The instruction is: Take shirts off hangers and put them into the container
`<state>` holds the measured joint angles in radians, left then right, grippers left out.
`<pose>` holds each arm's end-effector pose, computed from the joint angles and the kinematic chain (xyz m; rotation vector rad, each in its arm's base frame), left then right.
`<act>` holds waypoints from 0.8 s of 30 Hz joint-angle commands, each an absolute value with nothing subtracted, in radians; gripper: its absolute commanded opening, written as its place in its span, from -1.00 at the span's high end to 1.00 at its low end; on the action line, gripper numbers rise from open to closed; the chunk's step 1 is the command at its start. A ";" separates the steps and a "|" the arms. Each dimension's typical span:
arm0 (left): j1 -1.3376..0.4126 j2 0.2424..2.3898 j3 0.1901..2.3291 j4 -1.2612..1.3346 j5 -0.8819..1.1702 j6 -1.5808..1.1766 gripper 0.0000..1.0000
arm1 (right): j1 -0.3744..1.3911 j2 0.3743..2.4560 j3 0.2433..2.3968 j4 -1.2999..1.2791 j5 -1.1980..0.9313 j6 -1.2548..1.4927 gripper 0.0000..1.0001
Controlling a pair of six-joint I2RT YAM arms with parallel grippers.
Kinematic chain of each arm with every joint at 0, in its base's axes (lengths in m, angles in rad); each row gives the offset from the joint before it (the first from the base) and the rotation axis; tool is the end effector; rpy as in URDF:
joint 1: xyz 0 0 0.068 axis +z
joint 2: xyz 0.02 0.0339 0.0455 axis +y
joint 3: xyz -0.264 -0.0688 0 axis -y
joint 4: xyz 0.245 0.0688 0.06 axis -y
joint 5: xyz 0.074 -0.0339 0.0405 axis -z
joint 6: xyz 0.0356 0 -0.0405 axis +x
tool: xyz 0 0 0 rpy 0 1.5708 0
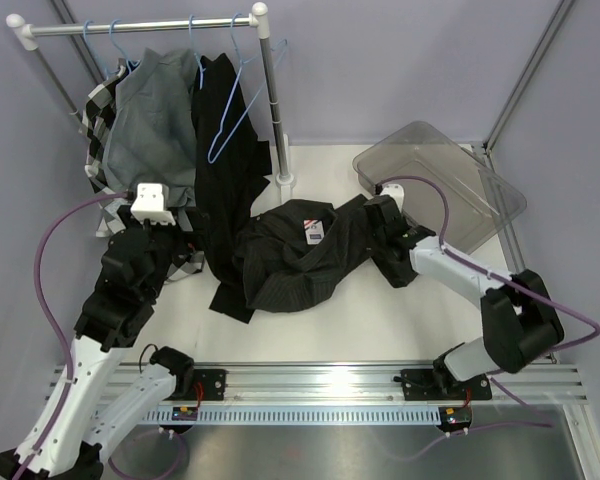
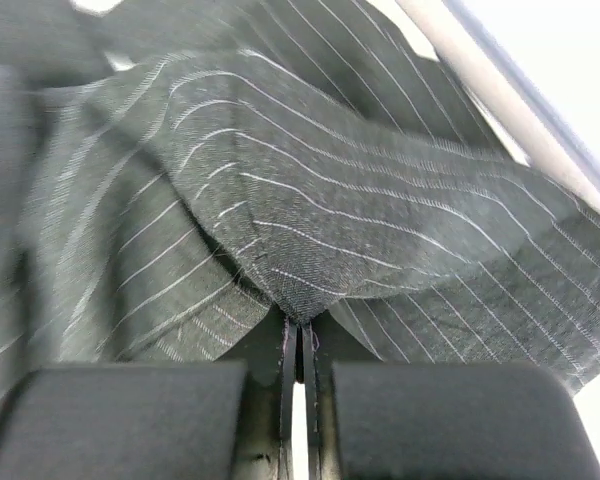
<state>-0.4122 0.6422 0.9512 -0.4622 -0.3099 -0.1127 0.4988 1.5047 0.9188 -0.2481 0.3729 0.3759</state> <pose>0.1238 -0.0423 0.3868 0.0285 1.7179 -0.1219 0.2801 0.1378 0.2121 0.0262 2.3318 -0.0172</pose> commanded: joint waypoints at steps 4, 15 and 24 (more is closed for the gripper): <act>-0.410 0.634 0.940 -0.393 -0.342 -0.107 -0.98 | 0.693 1.379 1.072 -0.222 0.355 0.206 1.00; -0.410 0.621 0.936 -0.393 -0.397 -0.106 -0.98 | 0.937 1.643 1.337 -0.270 0.097 0.120 0.99; -0.410 0.614 0.928 -0.393 -0.420 -0.109 -0.98 | 1.026 1.908 1.405 -0.274 -0.018 0.195 0.99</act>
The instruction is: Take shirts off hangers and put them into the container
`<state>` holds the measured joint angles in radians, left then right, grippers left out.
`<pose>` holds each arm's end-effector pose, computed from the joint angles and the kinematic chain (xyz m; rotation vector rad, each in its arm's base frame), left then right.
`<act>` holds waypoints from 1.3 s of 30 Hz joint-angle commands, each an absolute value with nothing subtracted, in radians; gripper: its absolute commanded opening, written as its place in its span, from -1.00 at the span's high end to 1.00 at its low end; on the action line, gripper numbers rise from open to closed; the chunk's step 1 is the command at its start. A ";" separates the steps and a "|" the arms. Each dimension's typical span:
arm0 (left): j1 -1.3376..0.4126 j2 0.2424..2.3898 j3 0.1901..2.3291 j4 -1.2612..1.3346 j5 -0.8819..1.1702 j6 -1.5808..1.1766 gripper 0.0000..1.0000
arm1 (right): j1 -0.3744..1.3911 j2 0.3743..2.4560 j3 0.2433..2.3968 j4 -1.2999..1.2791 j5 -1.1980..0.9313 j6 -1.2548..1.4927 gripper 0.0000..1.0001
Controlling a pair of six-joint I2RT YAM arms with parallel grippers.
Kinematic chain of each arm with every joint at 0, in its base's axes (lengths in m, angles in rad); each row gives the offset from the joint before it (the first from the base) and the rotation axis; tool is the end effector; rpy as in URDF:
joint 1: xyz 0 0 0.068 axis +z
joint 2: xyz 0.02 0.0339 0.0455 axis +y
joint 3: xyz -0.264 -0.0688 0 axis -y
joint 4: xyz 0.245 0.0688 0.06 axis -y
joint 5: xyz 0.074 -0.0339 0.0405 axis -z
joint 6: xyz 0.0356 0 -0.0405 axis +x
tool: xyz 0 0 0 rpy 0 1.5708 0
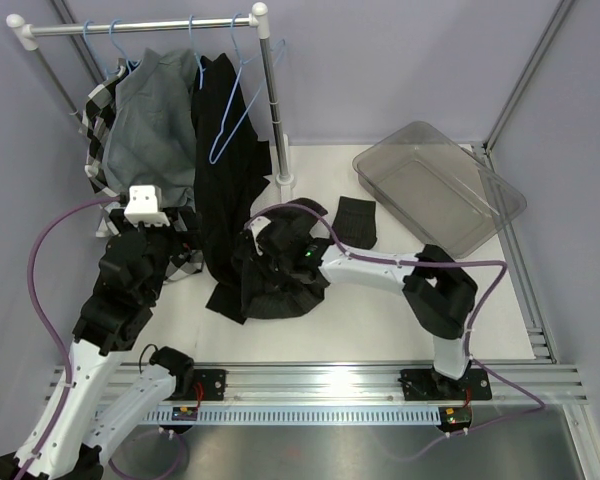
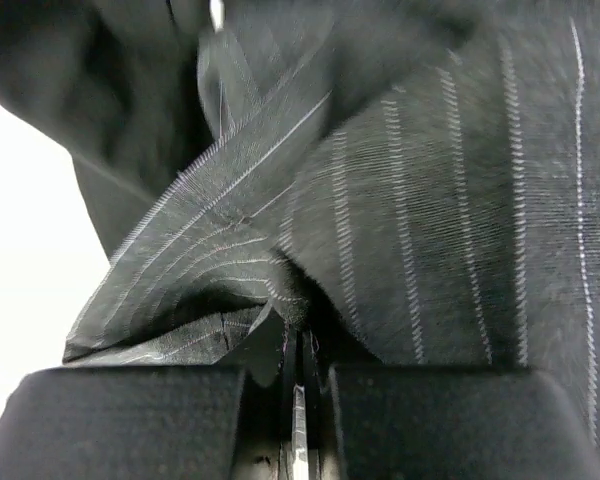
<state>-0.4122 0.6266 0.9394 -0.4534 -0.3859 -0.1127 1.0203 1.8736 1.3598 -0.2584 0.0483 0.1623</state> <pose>0.1215 -0.0385 0.3858 -0.0312 1.7011 -0.0614 0.2212 0.3571 0.2209 -0.9773 2.1955 0.5171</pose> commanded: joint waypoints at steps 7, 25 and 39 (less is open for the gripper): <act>-0.410 0.617 0.928 -0.393 -0.417 -0.110 -0.98 | 1.028 1.931 1.445 -0.397 0.019 0.210 0.87; -0.410 0.623 0.925 -0.393 -0.413 -0.109 -0.98 | 1.031 1.569 1.373 -0.520 0.245 0.193 -0.99; -0.410 0.634 0.923 -0.393 -0.416 -0.106 -0.98 | 1.009 1.876 1.373 -0.255 0.043 0.123 -0.99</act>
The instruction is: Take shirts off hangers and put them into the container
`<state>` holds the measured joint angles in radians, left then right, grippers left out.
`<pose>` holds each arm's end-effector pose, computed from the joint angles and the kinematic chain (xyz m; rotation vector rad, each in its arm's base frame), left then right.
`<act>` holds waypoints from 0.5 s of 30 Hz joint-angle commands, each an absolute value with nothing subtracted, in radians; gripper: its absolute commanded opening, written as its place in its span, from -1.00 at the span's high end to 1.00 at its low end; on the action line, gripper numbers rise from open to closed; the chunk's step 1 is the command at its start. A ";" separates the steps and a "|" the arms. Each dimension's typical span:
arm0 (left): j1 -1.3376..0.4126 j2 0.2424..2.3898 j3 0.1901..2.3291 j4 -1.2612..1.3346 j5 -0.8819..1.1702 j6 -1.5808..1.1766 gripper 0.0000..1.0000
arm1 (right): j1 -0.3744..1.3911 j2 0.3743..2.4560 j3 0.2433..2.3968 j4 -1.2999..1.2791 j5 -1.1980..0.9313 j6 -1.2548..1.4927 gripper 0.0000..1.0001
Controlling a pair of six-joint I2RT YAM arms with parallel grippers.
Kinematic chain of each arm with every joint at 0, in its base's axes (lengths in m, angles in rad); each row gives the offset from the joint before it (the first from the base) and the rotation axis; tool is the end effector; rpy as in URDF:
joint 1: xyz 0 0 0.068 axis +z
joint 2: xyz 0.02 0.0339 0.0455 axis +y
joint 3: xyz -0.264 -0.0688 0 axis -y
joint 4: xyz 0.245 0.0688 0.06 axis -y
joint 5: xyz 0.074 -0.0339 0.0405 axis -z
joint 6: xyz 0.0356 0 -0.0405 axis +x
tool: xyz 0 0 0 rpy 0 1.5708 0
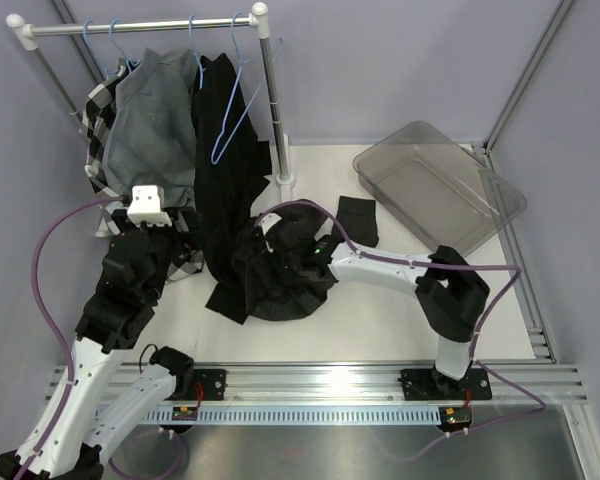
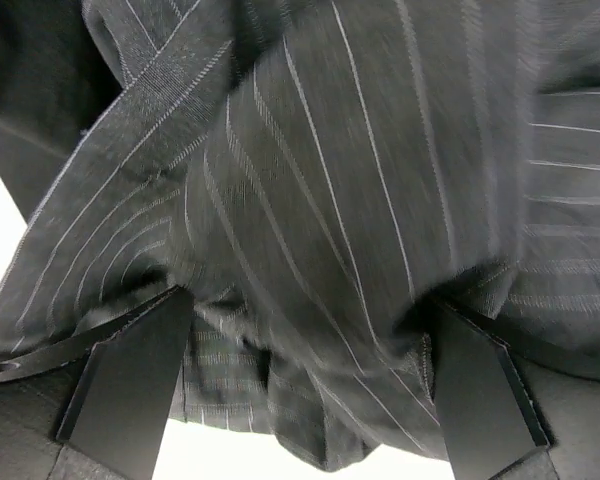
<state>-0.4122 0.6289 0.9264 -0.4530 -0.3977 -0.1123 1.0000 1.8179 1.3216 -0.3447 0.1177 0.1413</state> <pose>0.1234 -0.0389 0.3814 -0.0356 1.7139 -0.0459 0.2204 0.3356 0.2241 -0.9657 2.2411 0.3825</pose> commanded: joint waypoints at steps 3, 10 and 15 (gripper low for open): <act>-0.410 0.634 0.923 -0.393 -0.417 -0.104 -0.98 | 1.022 1.931 1.400 -0.238 0.102 0.146 -0.99; -0.408 0.634 0.920 -0.393 -0.423 -0.101 -0.98 | 1.022 2.086 1.434 -0.302 0.313 0.265 -0.99; -0.408 0.629 0.919 -0.393 -0.434 -0.098 -0.98 | 1.016 2.063 1.407 -0.406 0.356 0.340 -0.45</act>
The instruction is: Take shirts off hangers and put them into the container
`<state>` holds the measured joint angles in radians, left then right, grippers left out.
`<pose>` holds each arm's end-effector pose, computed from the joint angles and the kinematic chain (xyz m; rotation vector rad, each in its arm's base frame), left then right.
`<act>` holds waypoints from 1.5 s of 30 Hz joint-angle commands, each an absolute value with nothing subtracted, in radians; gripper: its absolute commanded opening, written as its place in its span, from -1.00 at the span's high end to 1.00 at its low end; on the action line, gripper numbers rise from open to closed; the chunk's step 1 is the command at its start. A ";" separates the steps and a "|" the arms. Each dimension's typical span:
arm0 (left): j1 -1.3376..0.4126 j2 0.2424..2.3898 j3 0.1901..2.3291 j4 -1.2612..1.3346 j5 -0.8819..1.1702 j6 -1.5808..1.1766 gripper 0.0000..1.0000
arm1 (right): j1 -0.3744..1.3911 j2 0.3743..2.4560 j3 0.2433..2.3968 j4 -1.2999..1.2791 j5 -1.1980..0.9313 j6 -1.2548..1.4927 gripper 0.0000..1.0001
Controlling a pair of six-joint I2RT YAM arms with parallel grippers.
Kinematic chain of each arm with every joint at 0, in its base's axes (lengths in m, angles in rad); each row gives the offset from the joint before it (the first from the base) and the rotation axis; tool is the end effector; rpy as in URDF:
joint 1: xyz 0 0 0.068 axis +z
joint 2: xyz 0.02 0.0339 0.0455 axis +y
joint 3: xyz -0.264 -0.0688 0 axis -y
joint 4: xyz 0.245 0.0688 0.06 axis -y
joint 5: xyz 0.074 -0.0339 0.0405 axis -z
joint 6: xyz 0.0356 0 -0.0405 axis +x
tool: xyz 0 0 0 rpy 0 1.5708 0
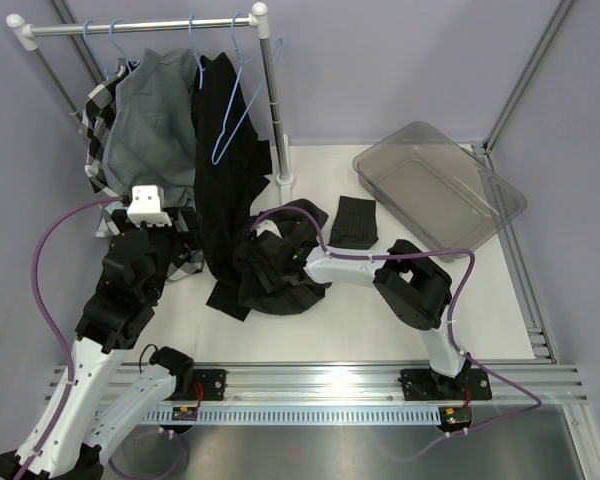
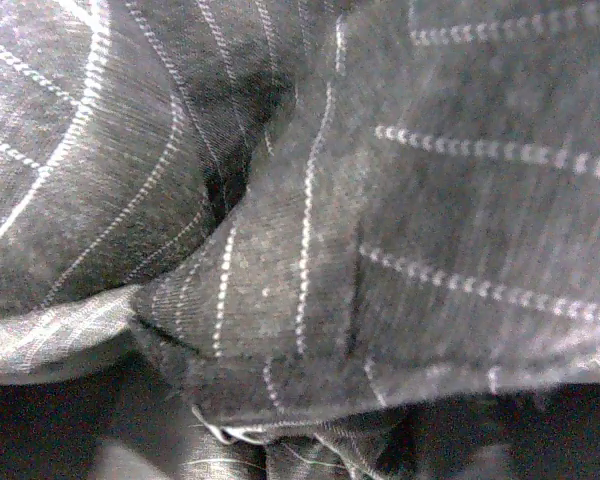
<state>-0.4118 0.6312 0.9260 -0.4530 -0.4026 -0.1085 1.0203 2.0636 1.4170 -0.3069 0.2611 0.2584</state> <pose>0.1241 -0.0390 0.3811 -0.0355 1.7160 -0.0376 0.2377 0.3696 0.1580 -0.8284 2.3484 0.2112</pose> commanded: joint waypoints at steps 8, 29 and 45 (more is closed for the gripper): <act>-0.408 0.626 0.920 -0.393 -0.437 -0.098 -0.98 | 0.895 1.881 1.237 -0.457 0.347 0.362 1.00; -0.408 0.627 0.919 -0.391 -0.437 -0.098 -0.98 | 0.559 1.393 2.027 -0.727 0.491 0.048 1.00; -0.408 0.629 0.917 -0.390 -0.417 -0.103 -0.98 | 0.305 1.574 2.482 -0.256 0.695 -0.348 1.00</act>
